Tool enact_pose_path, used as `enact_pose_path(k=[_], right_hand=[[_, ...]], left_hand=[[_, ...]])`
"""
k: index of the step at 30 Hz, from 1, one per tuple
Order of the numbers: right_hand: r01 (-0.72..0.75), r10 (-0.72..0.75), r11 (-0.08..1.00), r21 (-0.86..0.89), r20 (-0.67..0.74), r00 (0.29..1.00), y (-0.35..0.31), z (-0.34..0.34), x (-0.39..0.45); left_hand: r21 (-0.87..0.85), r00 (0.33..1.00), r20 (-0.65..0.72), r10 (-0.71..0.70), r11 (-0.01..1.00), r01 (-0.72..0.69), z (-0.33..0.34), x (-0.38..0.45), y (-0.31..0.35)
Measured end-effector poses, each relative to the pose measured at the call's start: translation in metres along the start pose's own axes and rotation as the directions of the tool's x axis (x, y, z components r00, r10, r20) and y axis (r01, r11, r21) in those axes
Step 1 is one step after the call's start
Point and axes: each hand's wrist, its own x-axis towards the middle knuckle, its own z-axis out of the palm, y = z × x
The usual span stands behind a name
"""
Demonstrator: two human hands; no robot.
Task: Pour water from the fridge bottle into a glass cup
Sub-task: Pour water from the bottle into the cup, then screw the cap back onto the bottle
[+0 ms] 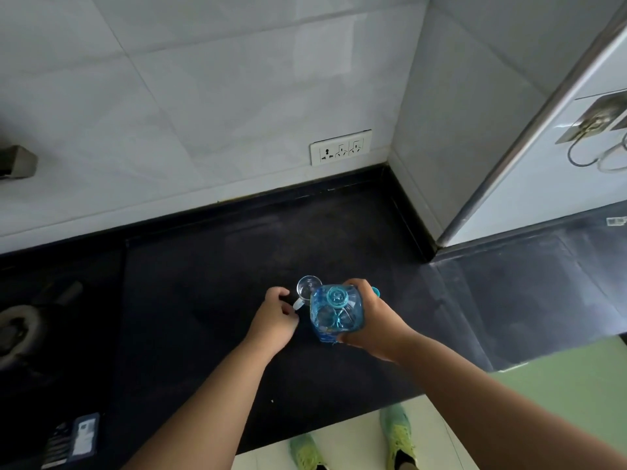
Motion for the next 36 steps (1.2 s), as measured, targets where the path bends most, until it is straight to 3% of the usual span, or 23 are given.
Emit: enact_pose_path(k=[2, 5, 8, 11, 14, 16, 19, 27, 31, 36], right_hand=[[0.010, -0.009, 1.000, -0.011, 0.040, 0.999, -0.002, -0.002, 0.002], [0.017, -0.018, 1.000, 0.013, 0.102, 0.995, -0.002, 0.000, 0.007], [0.073, -0.062, 0.996, -0.045, 0.200, 0.978, -0.003, 0.002, 0.012], [0.132, -0.060, 0.964, -0.231, 0.292, 0.954, -0.001, -0.002, 0.017], [0.043, 0.050, 0.857, -0.513, 0.167, 0.985, 0.016, -0.012, 0.027], [-0.113, 0.133, 0.834, -0.539, -0.002, 0.991, 0.031, -0.017, 0.035], [-0.197, 0.168, 0.838, -0.509, -0.102, 0.980, 0.057, -0.012, 0.046], [-0.197, 0.120, 0.902, -0.383, -0.216, 0.969, 0.085, 0.012, 0.051], [-0.227, 0.199, 0.973, -0.049, -0.324, 0.925, 0.063, 0.006, 0.041], [-0.019, 0.087, 0.981, 0.195, -0.344, 0.935, 0.000, -0.030, 0.012]], left_hand=[[0.065, 0.978, 0.082, 0.191, 0.978, -0.196, -0.007, -0.021, -0.002], [0.086, 0.924, 0.244, 0.295, 0.942, -0.324, -0.010, -0.048, -0.005], [0.078, 0.910, 0.166, 0.379, 0.915, -0.395, -0.003, -0.058, -0.004], [0.009, 0.908, 0.087, 0.410, 0.911, -0.412, 0.007, -0.057, -0.008], [-0.039, 0.906, 0.032, 0.421, 0.907, -0.420, 0.014, -0.056, -0.015], [-0.063, 0.910, 0.011, 0.415, 0.908, -0.413, 0.016, -0.059, -0.016], [-0.083, 0.917, -0.008, 0.398, 0.914, -0.397, 0.020, -0.063, -0.017], [-0.102, 0.938, -0.100, 0.333, 0.934, -0.342, 0.035, -0.067, -0.019], [-0.152, 0.946, -0.111, 0.304, 0.936, -0.318, 0.037, -0.073, -0.015], [-0.184, 0.930, -0.161, 0.330, 0.916, -0.357, 0.039, -0.086, -0.005]])
